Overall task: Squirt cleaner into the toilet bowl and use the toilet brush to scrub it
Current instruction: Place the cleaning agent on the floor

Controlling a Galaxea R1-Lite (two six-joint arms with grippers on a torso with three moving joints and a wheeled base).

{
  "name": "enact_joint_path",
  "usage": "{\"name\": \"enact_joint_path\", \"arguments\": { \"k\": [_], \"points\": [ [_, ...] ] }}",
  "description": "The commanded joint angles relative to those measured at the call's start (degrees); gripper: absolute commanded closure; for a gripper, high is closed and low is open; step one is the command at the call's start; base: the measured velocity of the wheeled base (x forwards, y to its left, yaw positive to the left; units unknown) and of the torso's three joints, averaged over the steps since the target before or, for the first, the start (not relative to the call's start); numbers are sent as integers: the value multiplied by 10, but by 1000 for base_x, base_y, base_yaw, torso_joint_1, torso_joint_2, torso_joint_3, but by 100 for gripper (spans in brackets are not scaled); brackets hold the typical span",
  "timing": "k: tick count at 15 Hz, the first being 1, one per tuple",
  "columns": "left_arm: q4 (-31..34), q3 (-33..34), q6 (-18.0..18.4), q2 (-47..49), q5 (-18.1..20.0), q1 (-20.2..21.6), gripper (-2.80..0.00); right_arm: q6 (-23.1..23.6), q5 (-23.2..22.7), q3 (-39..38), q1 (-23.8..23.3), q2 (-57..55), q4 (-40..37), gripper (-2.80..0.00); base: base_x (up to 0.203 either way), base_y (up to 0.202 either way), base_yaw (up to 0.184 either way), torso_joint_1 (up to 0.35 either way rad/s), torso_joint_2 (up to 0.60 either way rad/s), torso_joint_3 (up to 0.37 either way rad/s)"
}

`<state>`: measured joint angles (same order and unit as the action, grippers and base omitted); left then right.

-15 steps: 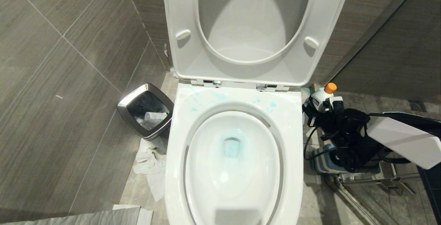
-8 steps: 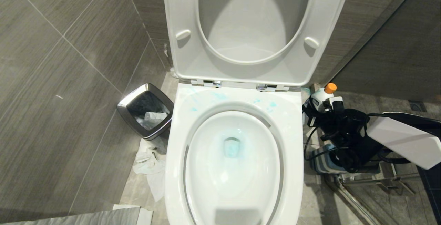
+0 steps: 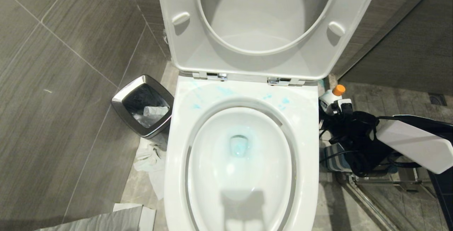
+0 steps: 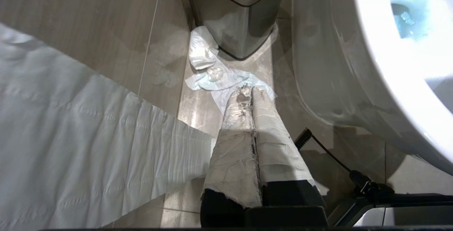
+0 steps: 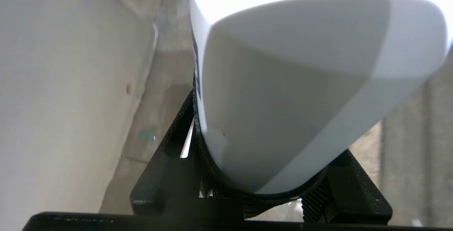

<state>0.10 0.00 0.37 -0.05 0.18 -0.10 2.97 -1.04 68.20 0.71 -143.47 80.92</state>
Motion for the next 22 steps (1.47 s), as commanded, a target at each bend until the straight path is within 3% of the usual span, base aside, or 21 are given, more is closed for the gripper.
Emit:
{"name": "enact_joint_path", "arguments": {
  "k": [1,8,22],
  "points": [
    [0,1,0,0,0,0,0,0,-1,8,1,1,5,0,0,0,0,0,5,-192],
    [1,1,0,0,0,0,0,10,-4,70,11,11,1,0,0,0,0,5,4,-95],
    [1,1,2,0,1,0,0,11,-3,77,25,11,3,0,0,0,0,2,2,-69]
  ]
}}
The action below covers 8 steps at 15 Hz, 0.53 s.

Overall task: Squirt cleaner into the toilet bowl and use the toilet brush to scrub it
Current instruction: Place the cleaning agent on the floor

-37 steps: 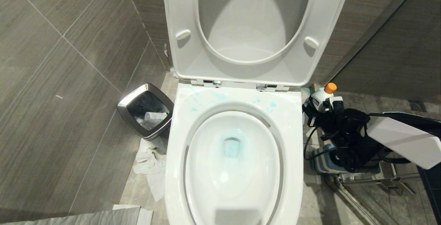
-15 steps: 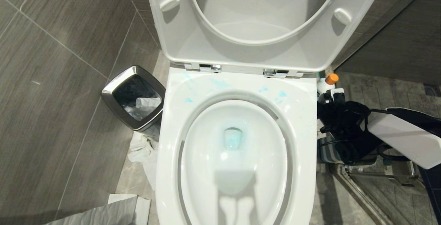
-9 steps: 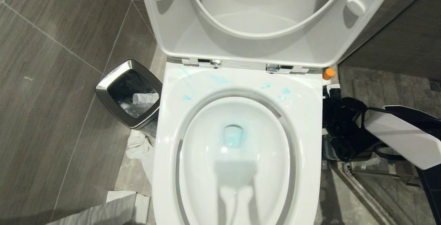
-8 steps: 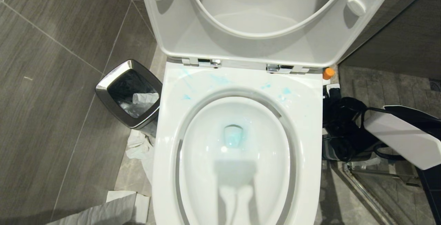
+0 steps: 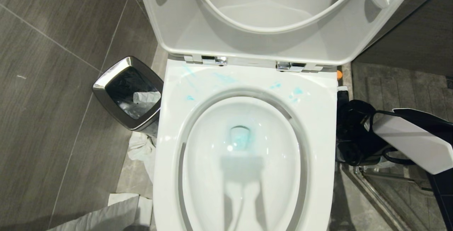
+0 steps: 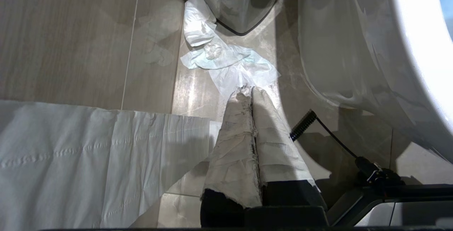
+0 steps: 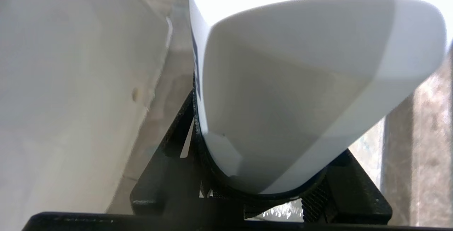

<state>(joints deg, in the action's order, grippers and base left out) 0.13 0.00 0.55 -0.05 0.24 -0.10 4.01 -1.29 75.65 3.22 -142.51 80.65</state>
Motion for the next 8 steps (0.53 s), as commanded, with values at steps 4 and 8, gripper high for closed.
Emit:
{"name": "enact_joint_path", "arguments": {
  "k": [4,8],
  "points": [
    [0,1,0,0,0,0,0,0,1,16,0,6,-1,0,0,0,0,3,-2,-18],
    [0,1,0,0,0,0,0,6,1,16,0,6,-4,0,0,0,0,0,0,0]
  ]
}}
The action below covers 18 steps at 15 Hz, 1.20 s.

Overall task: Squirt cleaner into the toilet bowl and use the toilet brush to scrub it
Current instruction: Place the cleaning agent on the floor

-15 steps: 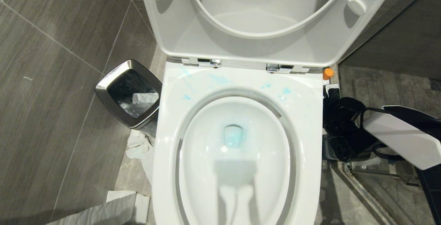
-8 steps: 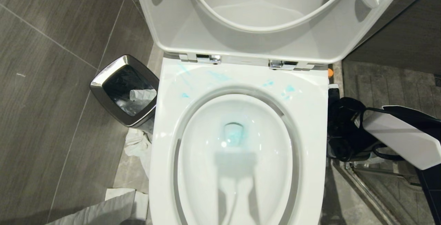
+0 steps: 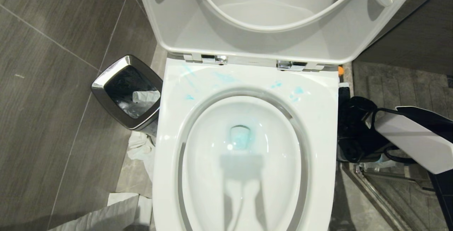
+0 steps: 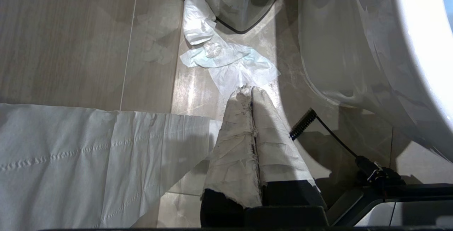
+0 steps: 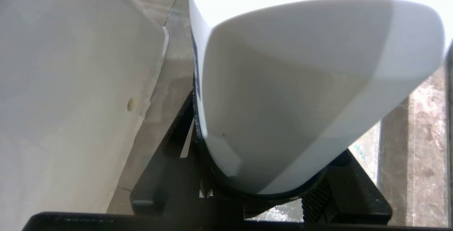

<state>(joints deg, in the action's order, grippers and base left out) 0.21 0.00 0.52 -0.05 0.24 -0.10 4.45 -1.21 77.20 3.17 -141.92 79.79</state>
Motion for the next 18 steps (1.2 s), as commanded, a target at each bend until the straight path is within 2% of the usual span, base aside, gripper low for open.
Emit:
{"name": "enact_joint_path", "arguments": {
  "k": [1,10,15,18],
  "points": [
    [0,1,0,0,0,0,0,5,1,2,2,-2,2,0,0,0,0,0,0,0],
    [0,1,0,0,0,0,0,24,8,57,1,-43,-7,0,0,0,0,0,0,0],
    [0,1,0,0,0,0,0,28,9,52,0,-48,-14,0,0,0,0,0,0,0],
    [0,1,0,0,0,0,0,50,9,41,-3,-44,-35,0,0,0,0,0,0,0]
  ]
}}
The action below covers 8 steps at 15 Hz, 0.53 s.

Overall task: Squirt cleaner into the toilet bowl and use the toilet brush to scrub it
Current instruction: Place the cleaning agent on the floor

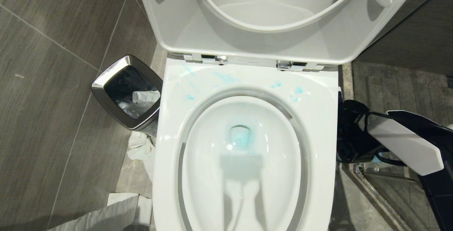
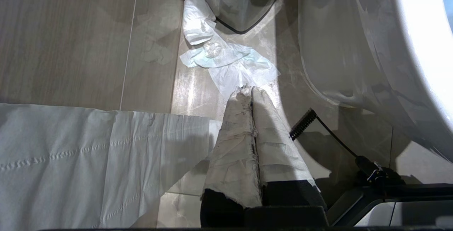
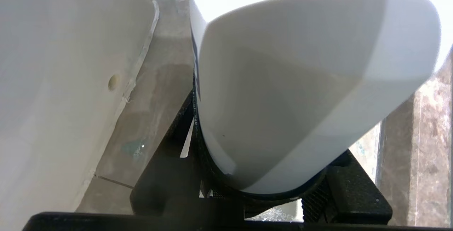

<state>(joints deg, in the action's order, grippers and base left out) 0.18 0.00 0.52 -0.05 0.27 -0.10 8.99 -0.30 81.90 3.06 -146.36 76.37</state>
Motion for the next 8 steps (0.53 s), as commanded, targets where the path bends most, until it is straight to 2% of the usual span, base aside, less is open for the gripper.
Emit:
{"name": "enact_joint_path", "arguments": {
  "k": [1,6,7,8],
  "points": [
    [0,1,0,0,0,0,0,6,-1,-5,-2,1,0,0,0,0,0,0,0,0],
    [0,1,0,0,0,0,0,4,-1,-6,-2,1,-14,0,0,0,0,0,0,0],
    [0,1,0,0,0,0,0,4,-2,-4,-2,1,-14,-280,0,0,0,0,0,0],
    [0,1,0,0,0,0,0,4,-2,-4,-3,1,-14,-280,0,0,0,0,0,0]
  ]
}}
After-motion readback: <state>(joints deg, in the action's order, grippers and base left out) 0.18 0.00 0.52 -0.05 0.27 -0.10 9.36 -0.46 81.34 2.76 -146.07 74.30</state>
